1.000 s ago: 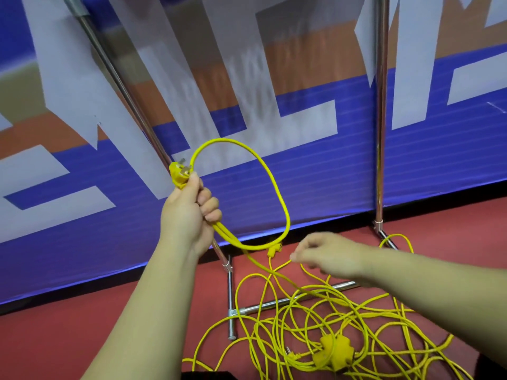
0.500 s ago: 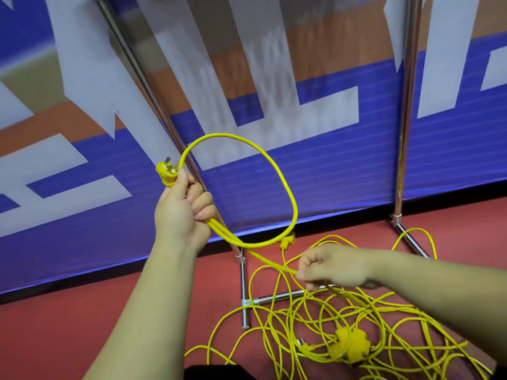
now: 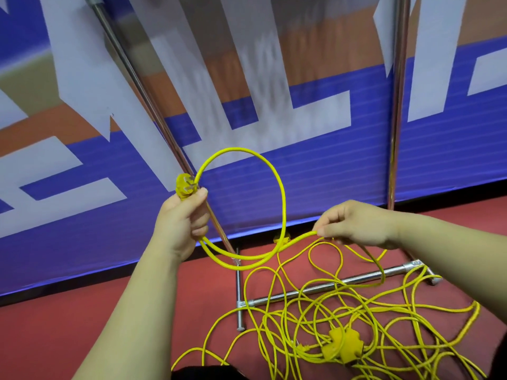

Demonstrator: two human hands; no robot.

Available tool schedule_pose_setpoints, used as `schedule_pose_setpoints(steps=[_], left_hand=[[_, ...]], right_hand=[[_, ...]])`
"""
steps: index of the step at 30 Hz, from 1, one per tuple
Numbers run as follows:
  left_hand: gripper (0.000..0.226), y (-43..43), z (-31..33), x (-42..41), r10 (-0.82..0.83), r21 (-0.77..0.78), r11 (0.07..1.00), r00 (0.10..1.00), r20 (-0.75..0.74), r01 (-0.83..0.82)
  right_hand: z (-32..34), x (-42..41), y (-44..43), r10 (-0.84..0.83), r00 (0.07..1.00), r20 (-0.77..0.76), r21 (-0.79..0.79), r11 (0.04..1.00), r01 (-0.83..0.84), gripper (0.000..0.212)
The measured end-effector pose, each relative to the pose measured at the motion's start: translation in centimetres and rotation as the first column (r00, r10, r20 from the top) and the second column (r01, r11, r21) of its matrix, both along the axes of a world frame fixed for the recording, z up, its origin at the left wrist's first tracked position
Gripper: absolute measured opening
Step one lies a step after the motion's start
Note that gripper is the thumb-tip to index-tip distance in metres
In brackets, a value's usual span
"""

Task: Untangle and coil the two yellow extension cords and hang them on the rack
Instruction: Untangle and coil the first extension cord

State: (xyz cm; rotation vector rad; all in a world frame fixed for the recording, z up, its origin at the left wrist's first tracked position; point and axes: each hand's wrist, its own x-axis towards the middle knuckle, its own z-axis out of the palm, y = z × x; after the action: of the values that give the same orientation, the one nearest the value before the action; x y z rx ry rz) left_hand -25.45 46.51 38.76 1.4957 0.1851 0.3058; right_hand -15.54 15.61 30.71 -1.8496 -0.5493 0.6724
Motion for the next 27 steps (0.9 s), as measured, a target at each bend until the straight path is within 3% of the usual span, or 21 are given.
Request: schedule_pose_setpoints(steps=[6, 12, 18, 27], left_hand=[[0.012, -3.2, -1.0, 0.5, 0.053, 0.236, 0.971, 0.996, -0.078, -0.033], [0.010, -6.5, -1.6, 0.7, 0.027, 0.304, 0.952, 0.988, -0.152, 0.021], [0.031, -9.3, -1.9, 0.6, -0.049, 0.231, 0.967, 0.973, -0.226, 0.103], [0.011, -12.0, -1.4, 0.0, -0.180, 0.191, 0.954, 0.951, -0.250, 0.230]], right_hand=[[1.9, -0.3, 0.3, -0.176, 0.975, 0.135, 0.115, 0.980, 0.161, 0.002], [3.4, -0.9, 0.4, -0.170, 0.957, 0.233, 0.103, 0.983, 0.150, 0.006], [5.2, -2.0, 0.7, -0.242, 0.912, 0.331, 0.153, 0.968, 0.201, 0.006], [6.2, -2.6, 1.2, -0.319, 0.884, 0.342, 0.217, 0.942, 0.255, 0.007]])
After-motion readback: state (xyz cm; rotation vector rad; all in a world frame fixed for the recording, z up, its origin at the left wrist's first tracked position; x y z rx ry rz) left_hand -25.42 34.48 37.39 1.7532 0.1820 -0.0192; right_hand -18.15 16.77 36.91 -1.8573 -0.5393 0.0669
